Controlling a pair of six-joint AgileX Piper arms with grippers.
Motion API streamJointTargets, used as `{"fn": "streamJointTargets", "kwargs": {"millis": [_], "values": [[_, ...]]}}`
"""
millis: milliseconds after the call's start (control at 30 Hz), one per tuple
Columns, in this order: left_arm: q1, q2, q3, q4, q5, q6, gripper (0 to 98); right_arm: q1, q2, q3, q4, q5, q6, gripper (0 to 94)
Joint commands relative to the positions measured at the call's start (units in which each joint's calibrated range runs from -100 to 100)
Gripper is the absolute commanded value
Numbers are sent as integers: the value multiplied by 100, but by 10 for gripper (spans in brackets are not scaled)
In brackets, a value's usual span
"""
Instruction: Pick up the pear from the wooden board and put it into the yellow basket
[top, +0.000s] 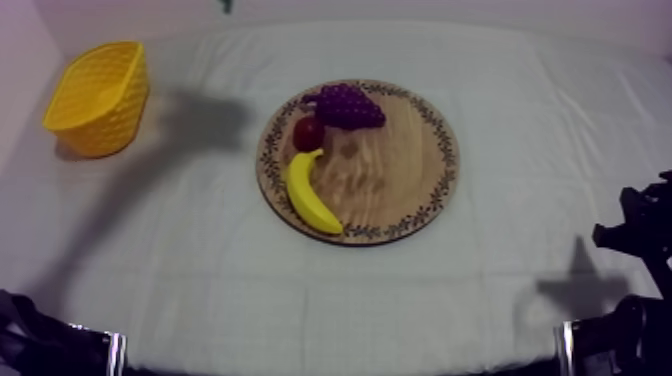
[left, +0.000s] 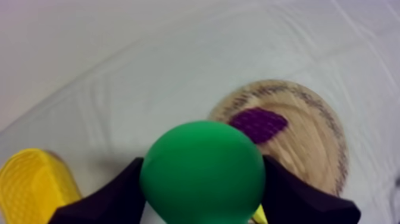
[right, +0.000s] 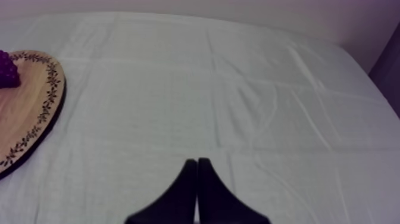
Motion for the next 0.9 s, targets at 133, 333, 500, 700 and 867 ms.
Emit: {"fn": "streamJointTargets", "kwargs": {"millis": [133, 333, 500, 700, 867], "values": [[-1117, -395, 536, -35, -341, -130, 597, 0, 0, 0, -3, -2, -1, 4], [-1904, -131, 918, 13, -775, -325, 592, 0, 0, 0, -3, -2, -1, 4], [-2376, 384, 987, 51, -1012, -456, 606, 0, 0, 0, -3, -2, -1, 4], [-2636, 1216, 889, 40, -1197, -543, 641, 0, 0, 0, -3, -2, -1, 4], [-2699, 1680, 980, 39, -1506, -564, 671, 0, 0, 0, -3, -2, -1, 4]]}}
